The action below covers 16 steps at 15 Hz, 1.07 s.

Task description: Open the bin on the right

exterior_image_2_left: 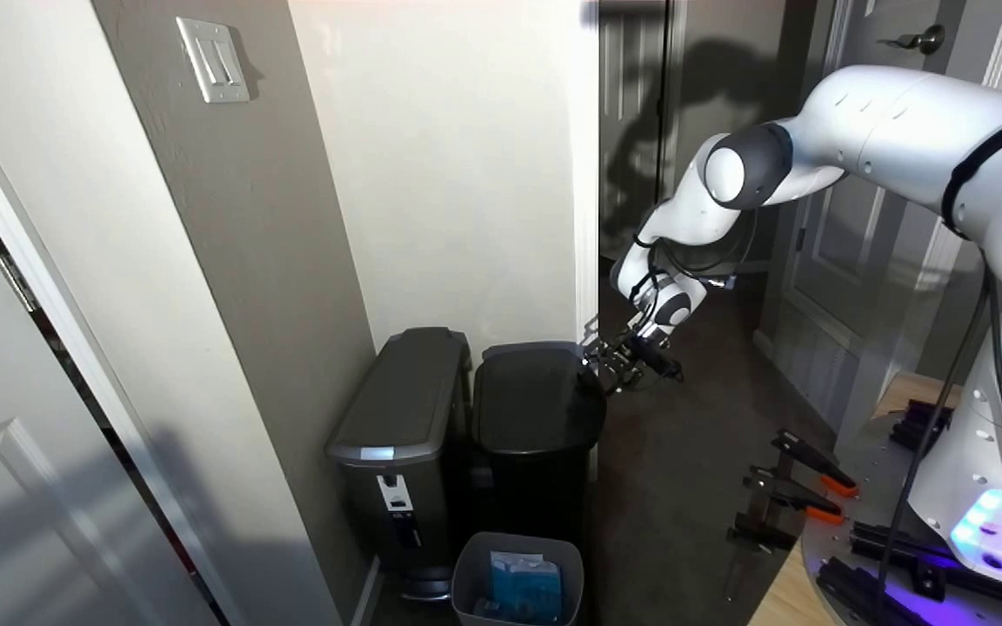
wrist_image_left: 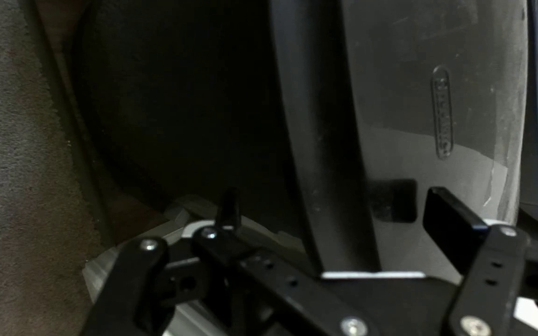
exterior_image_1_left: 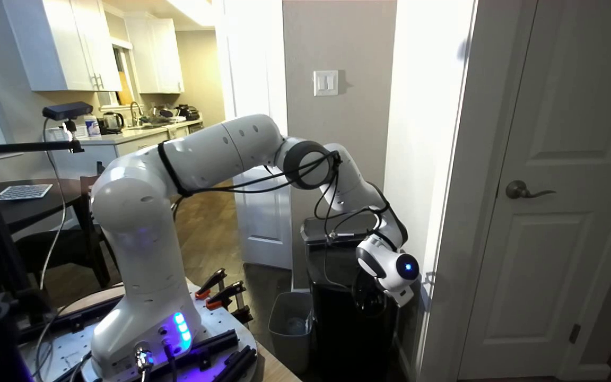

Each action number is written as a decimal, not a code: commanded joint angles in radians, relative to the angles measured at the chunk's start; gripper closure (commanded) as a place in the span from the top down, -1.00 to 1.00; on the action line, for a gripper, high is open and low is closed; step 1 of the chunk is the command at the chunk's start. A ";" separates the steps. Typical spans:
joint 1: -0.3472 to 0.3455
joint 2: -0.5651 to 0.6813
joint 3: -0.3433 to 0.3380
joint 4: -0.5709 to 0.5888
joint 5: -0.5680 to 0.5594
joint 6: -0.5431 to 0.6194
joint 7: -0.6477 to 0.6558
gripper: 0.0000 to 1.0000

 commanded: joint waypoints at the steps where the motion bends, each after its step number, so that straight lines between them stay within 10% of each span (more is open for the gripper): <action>1: -0.023 -0.034 0.031 -0.016 0.035 -0.003 -0.047 1.00; 16: 0.031 -0.287 0.019 -0.177 0.079 -0.007 -0.130 1.00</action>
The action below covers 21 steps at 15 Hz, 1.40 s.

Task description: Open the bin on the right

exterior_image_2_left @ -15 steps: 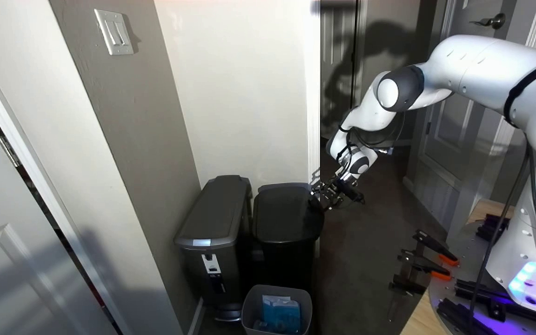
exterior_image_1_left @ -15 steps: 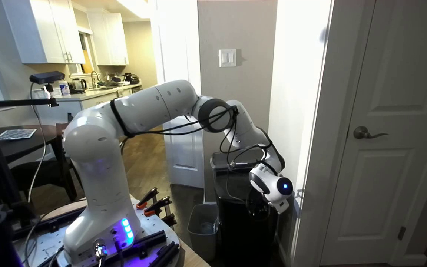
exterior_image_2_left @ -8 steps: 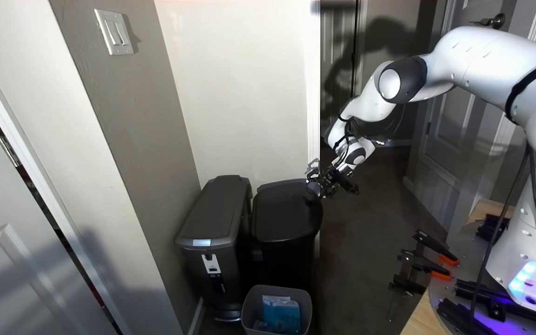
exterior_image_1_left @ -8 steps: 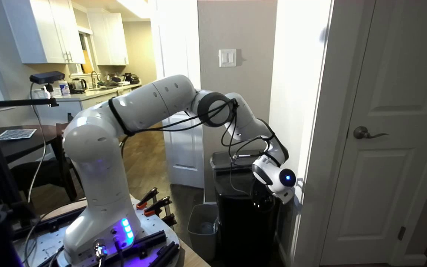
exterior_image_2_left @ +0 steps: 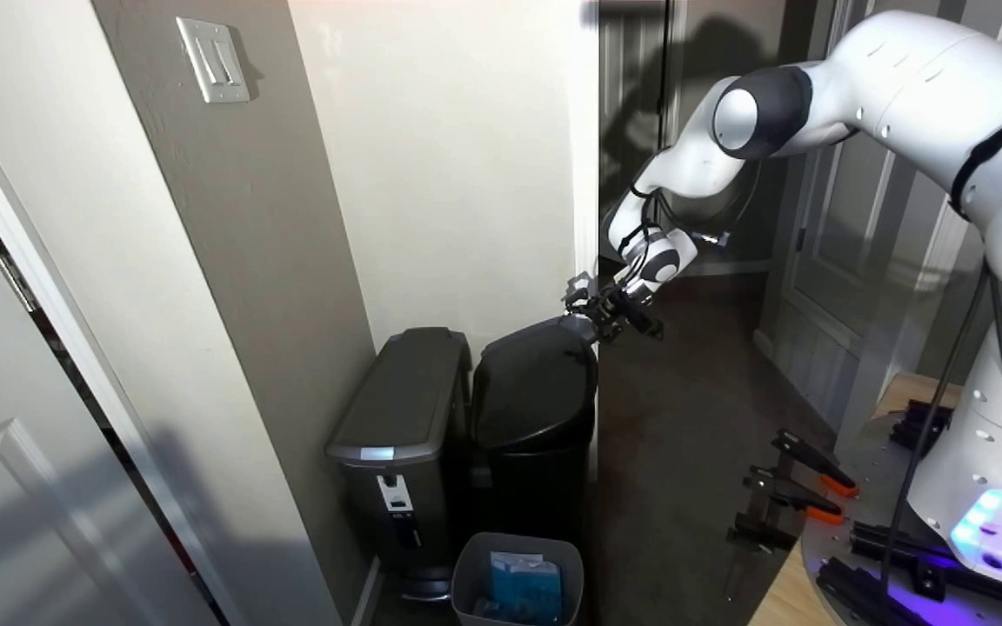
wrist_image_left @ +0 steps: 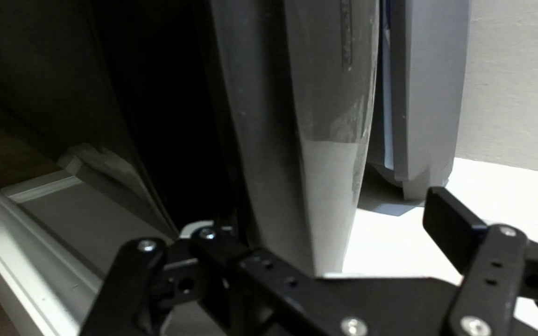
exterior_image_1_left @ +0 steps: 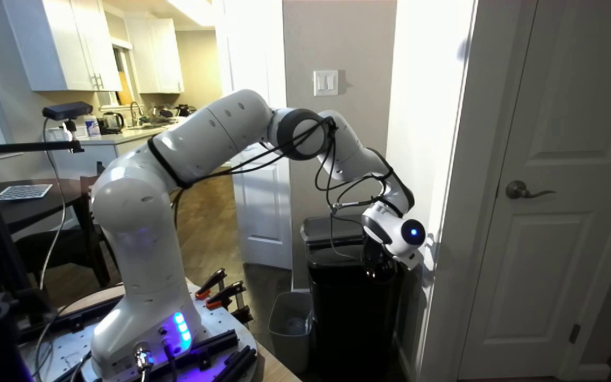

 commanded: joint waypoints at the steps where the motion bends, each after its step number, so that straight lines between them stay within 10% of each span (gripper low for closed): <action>1: 0.034 -0.095 -0.006 -0.108 0.013 0.005 -0.051 1.00; 21: 0.219 -0.284 -0.046 -0.207 -0.114 0.196 -0.018 1.00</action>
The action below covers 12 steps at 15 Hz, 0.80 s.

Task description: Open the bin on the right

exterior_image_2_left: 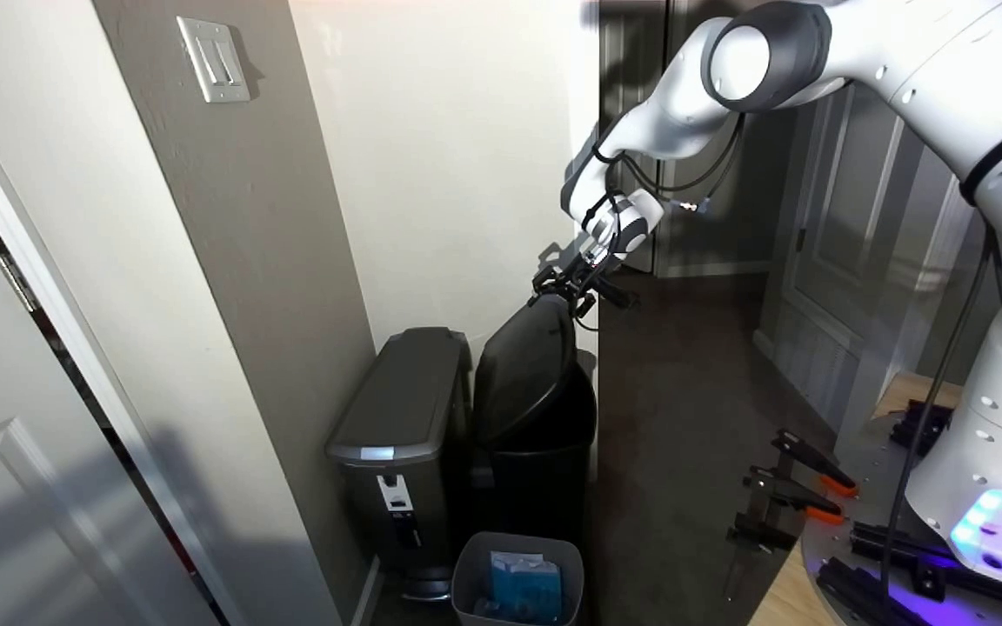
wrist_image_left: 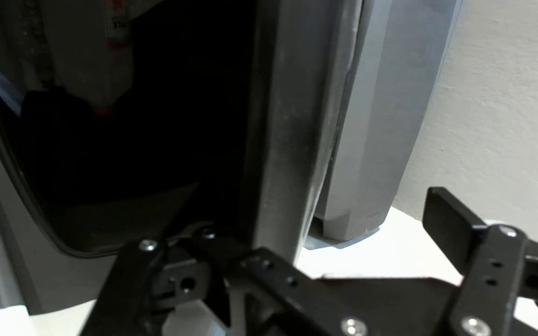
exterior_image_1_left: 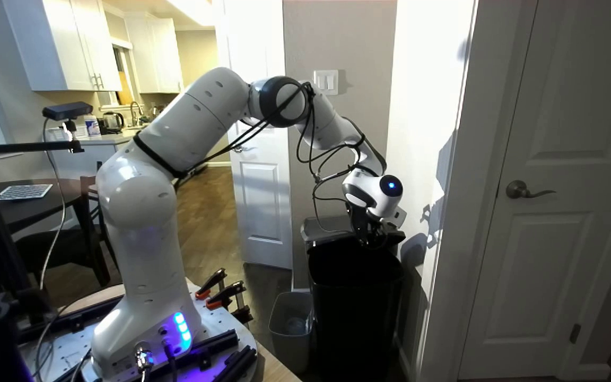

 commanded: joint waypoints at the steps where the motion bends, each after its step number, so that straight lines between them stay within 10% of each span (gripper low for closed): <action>1: 0.040 -0.090 -0.006 -0.073 -0.065 0.061 0.048 1.00; 12: 0.161 -0.238 0.057 -0.113 -0.334 0.169 0.294 1.00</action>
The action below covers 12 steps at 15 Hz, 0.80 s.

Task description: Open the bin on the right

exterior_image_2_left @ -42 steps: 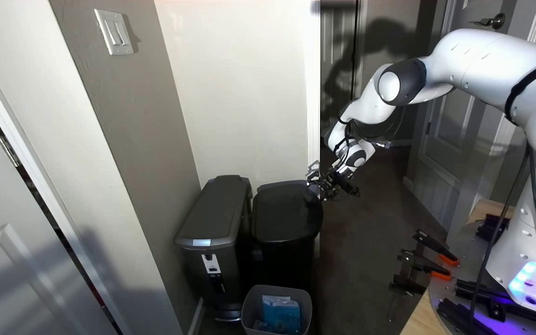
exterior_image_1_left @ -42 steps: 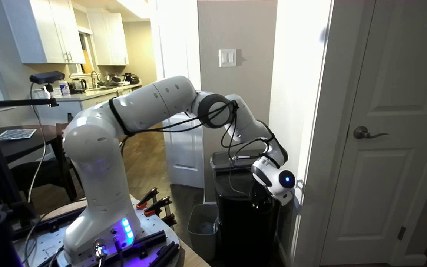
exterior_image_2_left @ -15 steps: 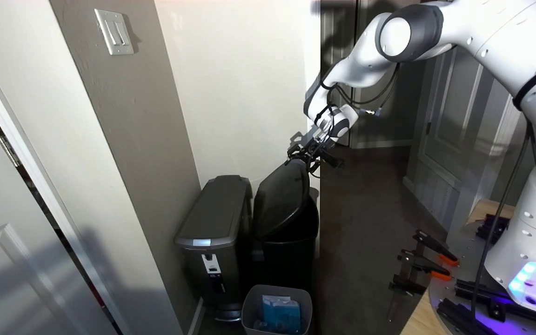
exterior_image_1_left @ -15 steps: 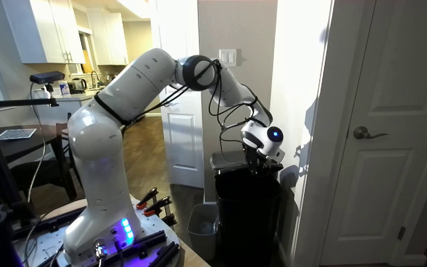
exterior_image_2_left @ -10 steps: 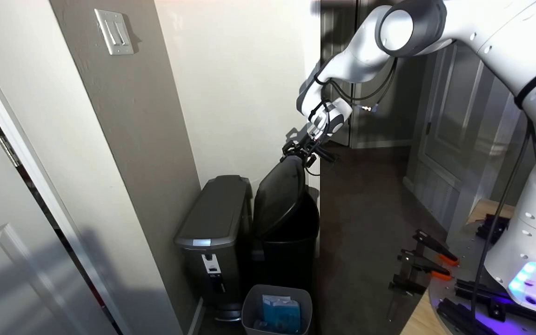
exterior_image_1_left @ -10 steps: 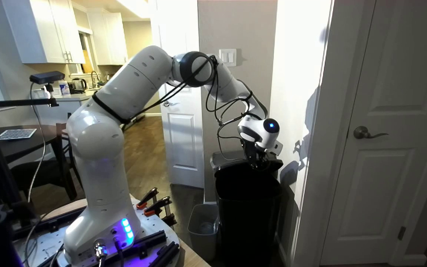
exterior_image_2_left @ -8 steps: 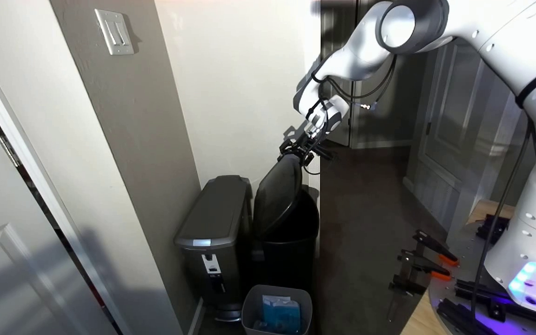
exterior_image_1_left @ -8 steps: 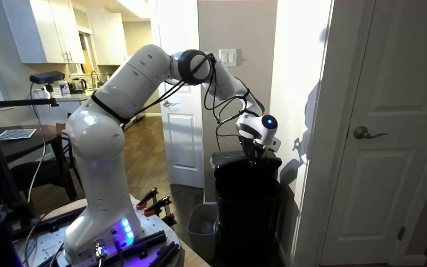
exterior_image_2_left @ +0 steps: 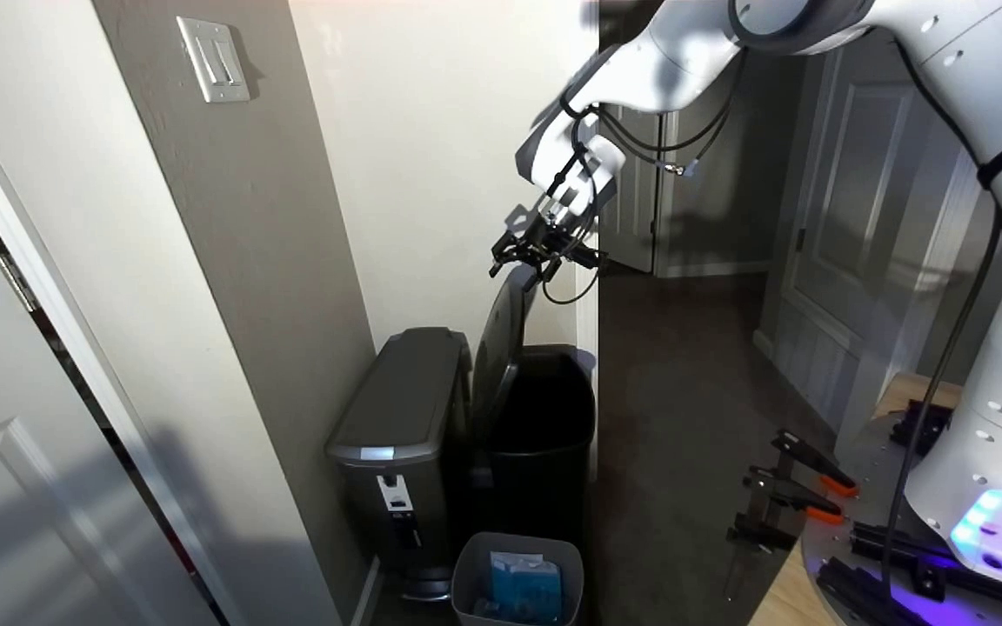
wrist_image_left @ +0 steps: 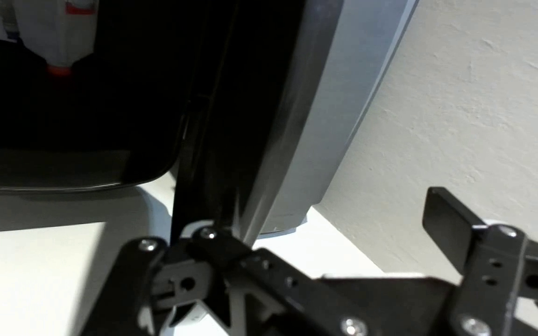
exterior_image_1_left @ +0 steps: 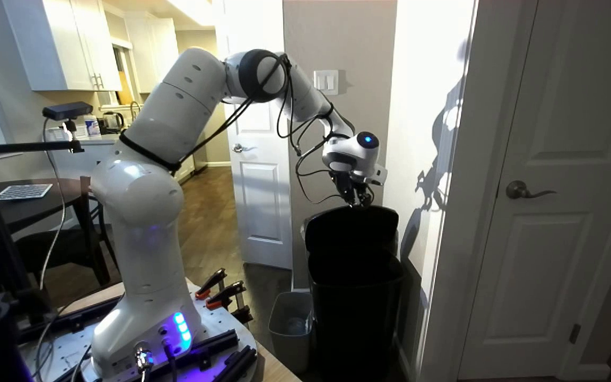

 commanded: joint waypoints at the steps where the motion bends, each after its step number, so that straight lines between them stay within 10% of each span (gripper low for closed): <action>1: 0.039 -0.039 0.035 -0.024 -0.117 0.043 0.133 1.00; 12: 0.084 0.097 0.134 0.163 -0.416 0.015 0.452 1.00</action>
